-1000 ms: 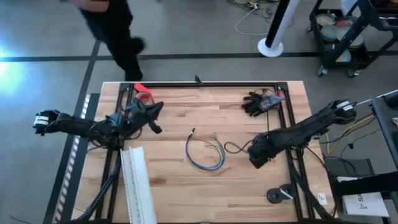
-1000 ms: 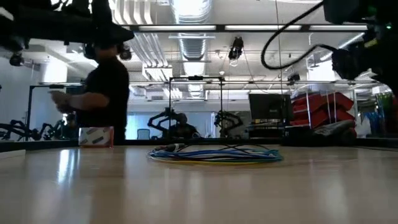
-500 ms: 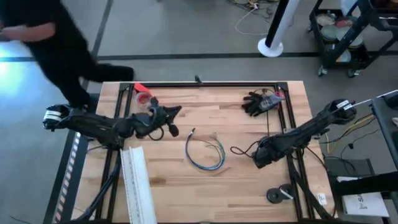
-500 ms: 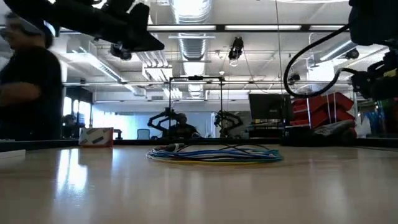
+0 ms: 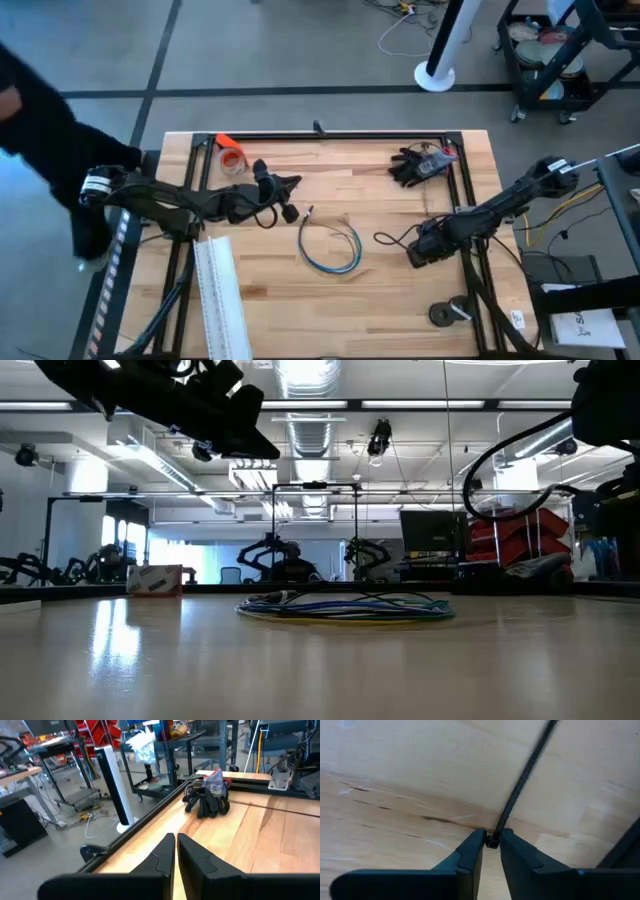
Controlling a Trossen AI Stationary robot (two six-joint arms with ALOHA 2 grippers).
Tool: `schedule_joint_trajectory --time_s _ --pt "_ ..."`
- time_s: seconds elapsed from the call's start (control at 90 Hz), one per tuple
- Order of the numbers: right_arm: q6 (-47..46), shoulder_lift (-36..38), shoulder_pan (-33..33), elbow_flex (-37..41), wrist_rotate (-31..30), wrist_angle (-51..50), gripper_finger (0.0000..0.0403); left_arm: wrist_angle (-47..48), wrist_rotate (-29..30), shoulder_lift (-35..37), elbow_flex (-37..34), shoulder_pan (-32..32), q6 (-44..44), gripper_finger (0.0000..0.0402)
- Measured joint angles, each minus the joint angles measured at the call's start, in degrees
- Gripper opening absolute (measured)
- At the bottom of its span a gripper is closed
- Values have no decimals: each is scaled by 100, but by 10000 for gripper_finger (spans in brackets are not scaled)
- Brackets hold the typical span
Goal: Ziptie cables
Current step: Put a zip tie on the cables
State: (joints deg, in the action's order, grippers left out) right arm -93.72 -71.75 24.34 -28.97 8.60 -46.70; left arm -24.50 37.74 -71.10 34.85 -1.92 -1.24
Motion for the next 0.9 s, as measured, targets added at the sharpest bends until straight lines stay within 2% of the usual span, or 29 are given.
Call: schedule_joint_trajectory --time_s 0.144,0.322,0.478,0.589,0.756,0.9 --pt "137 -61 2 -158 29 -13 9 70 -339 91 -2 -61 -129 7" --pt "632 -157 68 -543 334 126 4 294 -880 99 -11 -203 -132 7" --pt "1079 -257 154 -1218 -94 -21 2 349 -993 86 -101 -295 -182 7" --pt "1956 -497 166 -1778 -667 -276 1 335 -993 86 -169 -333 -405 7" --pt "3730 -1194 166 -2604 -1049 -740 1 325 -1183 86 -212 -333 -902 7" --pt "4975 -2087 155 -3621 -1524 -1886 0 304 -1600 86 -223 -346 -1157 7"
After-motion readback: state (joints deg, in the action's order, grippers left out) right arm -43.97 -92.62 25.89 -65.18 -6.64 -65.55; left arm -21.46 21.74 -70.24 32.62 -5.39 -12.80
